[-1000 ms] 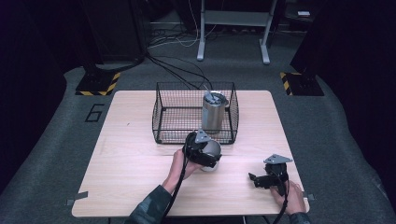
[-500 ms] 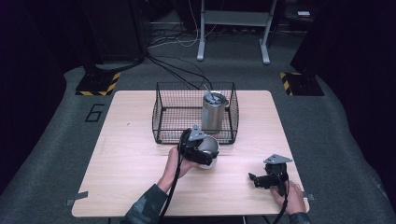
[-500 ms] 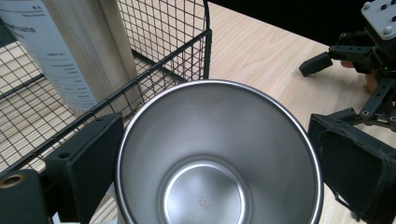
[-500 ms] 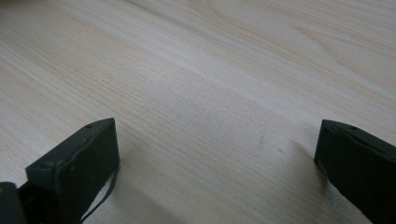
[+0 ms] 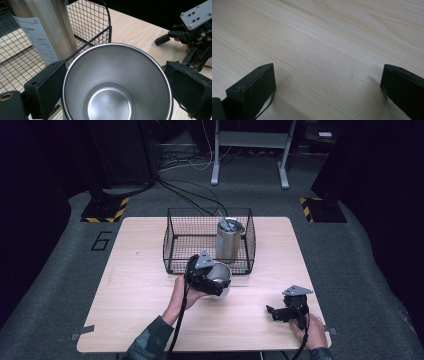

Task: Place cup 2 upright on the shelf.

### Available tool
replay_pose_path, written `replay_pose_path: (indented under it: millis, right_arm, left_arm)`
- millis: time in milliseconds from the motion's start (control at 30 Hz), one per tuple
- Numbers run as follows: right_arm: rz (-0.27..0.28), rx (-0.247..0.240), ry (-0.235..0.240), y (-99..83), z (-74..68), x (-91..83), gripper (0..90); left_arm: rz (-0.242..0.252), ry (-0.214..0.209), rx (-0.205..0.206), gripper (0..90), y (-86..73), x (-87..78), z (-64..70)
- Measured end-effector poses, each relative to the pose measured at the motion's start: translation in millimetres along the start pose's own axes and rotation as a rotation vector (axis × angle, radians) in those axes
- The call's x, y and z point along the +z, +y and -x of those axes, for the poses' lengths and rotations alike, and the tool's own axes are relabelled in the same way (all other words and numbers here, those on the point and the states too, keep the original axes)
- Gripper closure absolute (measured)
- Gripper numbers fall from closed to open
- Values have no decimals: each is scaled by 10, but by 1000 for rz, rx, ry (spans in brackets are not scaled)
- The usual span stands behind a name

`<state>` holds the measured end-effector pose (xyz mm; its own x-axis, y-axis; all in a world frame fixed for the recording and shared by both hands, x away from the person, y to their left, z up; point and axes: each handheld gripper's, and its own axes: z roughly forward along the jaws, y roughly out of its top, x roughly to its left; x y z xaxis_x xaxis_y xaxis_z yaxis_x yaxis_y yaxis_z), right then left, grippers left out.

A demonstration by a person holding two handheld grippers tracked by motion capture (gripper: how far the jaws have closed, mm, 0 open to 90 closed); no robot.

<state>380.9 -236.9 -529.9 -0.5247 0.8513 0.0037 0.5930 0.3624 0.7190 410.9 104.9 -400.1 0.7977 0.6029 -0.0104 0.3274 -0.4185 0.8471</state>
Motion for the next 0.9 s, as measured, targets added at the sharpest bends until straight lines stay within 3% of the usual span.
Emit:
replay_pose_path:
  millis: [900]
  right_arm:
    - [1, 2, 0, 0, -1, 1, 0]
  left_arm:
    - [50, 20, 7, 63, 290, -357, -159]
